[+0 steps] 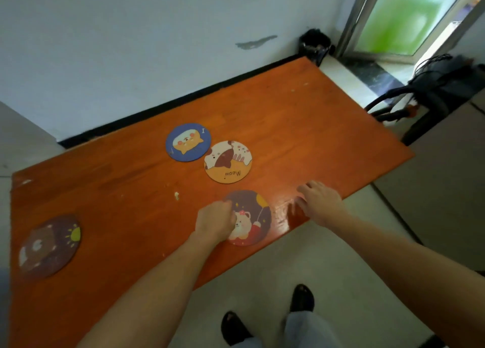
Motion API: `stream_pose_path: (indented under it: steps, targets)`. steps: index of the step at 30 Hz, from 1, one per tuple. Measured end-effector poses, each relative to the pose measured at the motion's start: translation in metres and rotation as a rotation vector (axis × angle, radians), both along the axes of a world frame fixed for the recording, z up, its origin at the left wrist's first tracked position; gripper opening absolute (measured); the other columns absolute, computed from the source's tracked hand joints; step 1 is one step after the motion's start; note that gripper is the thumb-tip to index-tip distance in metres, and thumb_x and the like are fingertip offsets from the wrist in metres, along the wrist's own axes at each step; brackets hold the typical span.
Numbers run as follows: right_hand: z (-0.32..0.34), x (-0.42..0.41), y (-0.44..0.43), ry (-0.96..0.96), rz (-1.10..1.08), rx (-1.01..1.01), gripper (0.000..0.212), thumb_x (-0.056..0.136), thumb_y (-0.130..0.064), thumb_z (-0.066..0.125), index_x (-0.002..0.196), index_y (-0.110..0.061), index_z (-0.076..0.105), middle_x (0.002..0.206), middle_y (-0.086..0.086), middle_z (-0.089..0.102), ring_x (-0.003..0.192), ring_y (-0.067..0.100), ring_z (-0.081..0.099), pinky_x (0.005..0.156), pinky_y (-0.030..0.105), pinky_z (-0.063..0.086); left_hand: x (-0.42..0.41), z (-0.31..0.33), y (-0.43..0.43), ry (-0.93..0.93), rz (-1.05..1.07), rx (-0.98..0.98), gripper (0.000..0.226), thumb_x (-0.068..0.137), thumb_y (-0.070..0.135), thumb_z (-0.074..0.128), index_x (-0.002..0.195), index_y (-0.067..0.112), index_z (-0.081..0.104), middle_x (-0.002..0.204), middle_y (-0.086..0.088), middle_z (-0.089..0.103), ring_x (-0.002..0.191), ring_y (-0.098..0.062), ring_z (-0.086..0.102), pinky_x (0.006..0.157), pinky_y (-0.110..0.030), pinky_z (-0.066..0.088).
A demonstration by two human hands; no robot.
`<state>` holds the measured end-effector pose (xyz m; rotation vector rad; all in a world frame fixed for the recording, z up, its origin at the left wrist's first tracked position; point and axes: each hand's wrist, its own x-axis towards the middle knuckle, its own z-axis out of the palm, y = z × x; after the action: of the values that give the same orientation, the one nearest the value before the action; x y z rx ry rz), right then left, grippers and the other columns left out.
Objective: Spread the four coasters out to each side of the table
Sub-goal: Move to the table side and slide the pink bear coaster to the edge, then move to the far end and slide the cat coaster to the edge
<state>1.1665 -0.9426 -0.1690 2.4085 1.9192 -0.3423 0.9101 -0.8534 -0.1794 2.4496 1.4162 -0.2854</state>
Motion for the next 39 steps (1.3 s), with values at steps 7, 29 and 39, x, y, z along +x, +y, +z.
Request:
stream_pose_path:
  steps: [7, 29, 39]
  targets:
    - [0.037, 0.121, -0.006, -0.020, -0.031, 0.034, 0.030, 0.092, -0.038, 0.043, 0.104, -0.018, 0.062, 0.104, 0.007, 0.063, 0.095, 0.028, 0.061, 0.071, 0.037, 0.049, 0.145, 0.052, 0.003, -0.113, -0.204, 0.131, 0.023, 0.093, 0.030, 0.043, 0.086, 0.011, 0.055, 0.086, -0.009, 0.064, 0.077, -0.031, 0.061, 0.061, -0.037, 0.046]
    - [0.058, 0.425, 0.141, -0.174, 0.320, 0.049, 0.033, 0.095, -0.040, 0.037, 0.098, -0.014, 0.058, 0.094, 0.008, 0.061, 0.081, 0.028, 0.061, 0.059, 0.035, 0.039, 0.459, 0.044, 0.116, -0.088, -0.060, 0.190, 0.025, 0.091, 0.033, 0.043, 0.097, 0.014, 0.057, 0.101, -0.011, 0.067, 0.094, -0.035, 0.062, 0.071, -0.039, 0.046]
    - [0.049, 0.421, 0.287, -0.105, 0.698, 0.006, 0.030, 0.094, -0.037, 0.039, 0.096, -0.013, 0.057, 0.099, 0.011, 0.062, 0.086, 0.030, 0.062, 0.067, 0.039, 0.045, 0.449, 0.034, 0.184, -0.083, 0.317, 0.113, 0.025, 0.092, 0.034, 0.044, 0.100, 0.016, 0.059, 0.105, -0.012, 0.067, 0.098, -0.034, 0.062, 0.076, -0.039, 0.048]
